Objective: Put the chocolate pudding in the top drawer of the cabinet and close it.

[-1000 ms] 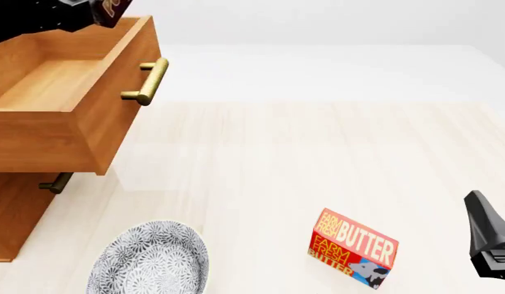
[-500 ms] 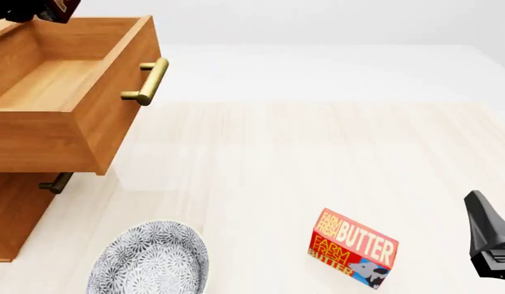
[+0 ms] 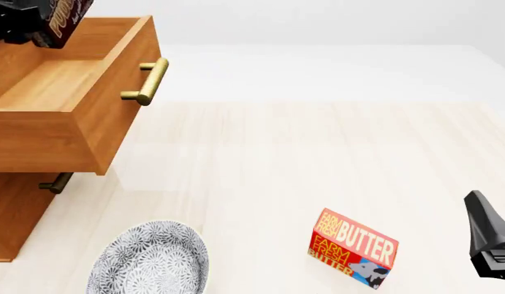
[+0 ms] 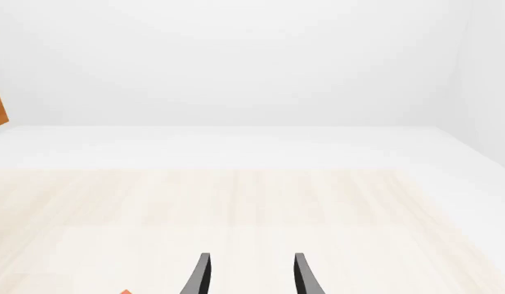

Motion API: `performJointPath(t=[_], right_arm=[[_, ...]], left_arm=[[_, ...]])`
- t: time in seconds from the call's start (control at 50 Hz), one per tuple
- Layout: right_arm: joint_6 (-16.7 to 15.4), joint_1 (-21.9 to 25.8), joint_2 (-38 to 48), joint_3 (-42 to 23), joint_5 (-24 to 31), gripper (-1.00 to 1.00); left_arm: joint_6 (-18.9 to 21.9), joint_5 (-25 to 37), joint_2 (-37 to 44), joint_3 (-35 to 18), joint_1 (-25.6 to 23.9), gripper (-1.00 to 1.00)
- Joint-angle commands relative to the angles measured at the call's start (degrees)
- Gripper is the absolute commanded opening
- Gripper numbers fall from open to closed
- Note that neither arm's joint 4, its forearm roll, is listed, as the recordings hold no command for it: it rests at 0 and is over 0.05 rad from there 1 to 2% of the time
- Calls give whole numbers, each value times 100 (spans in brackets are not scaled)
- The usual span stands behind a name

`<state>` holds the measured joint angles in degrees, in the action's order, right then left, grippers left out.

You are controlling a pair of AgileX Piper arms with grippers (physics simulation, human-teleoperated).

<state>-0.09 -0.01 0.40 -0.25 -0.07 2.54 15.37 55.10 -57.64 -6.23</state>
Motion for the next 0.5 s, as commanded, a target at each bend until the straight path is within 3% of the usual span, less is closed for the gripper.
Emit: performJointPath(t=[0.02, 0.5], right_arm=[[0, 0, 0, 0, 0, 100], [0, 0, 0, 0, 0, 100]], left_arm=[[-21, 291, 55, -100, 124, -100], [-169, 882, 766, -647, 187, -100]])
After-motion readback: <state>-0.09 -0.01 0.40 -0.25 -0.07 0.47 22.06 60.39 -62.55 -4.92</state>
